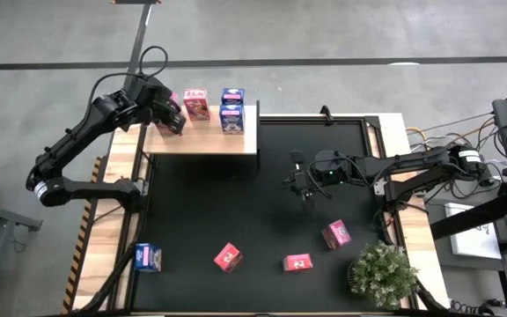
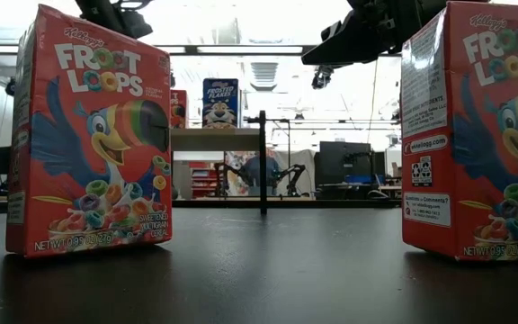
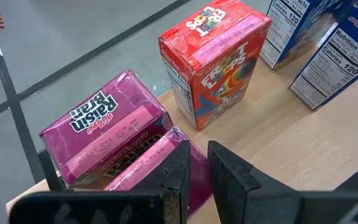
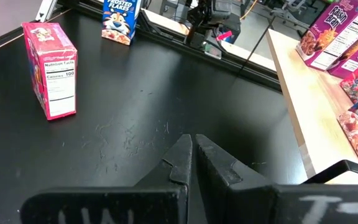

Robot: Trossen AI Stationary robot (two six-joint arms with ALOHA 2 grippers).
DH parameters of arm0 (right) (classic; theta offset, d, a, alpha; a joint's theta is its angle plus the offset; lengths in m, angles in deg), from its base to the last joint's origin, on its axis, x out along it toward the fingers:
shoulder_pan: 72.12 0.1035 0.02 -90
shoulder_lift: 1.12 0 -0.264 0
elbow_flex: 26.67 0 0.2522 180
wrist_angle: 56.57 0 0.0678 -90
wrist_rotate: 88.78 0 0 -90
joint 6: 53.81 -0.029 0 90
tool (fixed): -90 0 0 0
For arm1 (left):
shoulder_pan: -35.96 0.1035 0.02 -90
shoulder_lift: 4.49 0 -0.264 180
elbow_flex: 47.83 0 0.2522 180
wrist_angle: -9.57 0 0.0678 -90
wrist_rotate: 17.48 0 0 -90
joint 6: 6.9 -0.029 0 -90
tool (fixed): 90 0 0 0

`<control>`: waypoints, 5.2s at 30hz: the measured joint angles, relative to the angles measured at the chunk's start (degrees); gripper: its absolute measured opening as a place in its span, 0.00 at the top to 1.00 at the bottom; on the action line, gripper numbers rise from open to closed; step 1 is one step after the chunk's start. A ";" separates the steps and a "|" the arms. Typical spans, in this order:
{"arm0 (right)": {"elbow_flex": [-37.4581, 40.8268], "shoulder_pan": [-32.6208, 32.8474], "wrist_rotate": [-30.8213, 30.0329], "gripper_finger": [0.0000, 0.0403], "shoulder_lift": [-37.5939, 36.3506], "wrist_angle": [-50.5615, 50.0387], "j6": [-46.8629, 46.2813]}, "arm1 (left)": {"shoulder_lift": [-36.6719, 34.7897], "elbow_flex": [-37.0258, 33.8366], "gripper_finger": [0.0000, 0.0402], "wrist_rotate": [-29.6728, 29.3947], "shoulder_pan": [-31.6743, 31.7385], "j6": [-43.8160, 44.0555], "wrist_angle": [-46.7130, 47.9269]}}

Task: Stack cereal on shelf
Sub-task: Align the left purple cereal box with the other purple cereal box on the shelf, then align the right red cereal box with the other red cereal box on the shelf

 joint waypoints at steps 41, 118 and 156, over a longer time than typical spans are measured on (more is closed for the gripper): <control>0.00 0.02 0.00 0.97 0.00 0.02 -4.51 | -6.89 -4.75 0.90 -1.30 -31.14 3.25 -16.16; -31.52 37.79 -20.94 0.78 20.72 -46.80 -49.84 | -6.16 -21.75 0.90 -13.55 -62.29 -13.27 -50.03; -32.13 39.64 -18.77 0.36 21.98 -52.68 -57.41 | -6.16 -21.75 0.90 -13.53 -62.29 -12.68 -50.01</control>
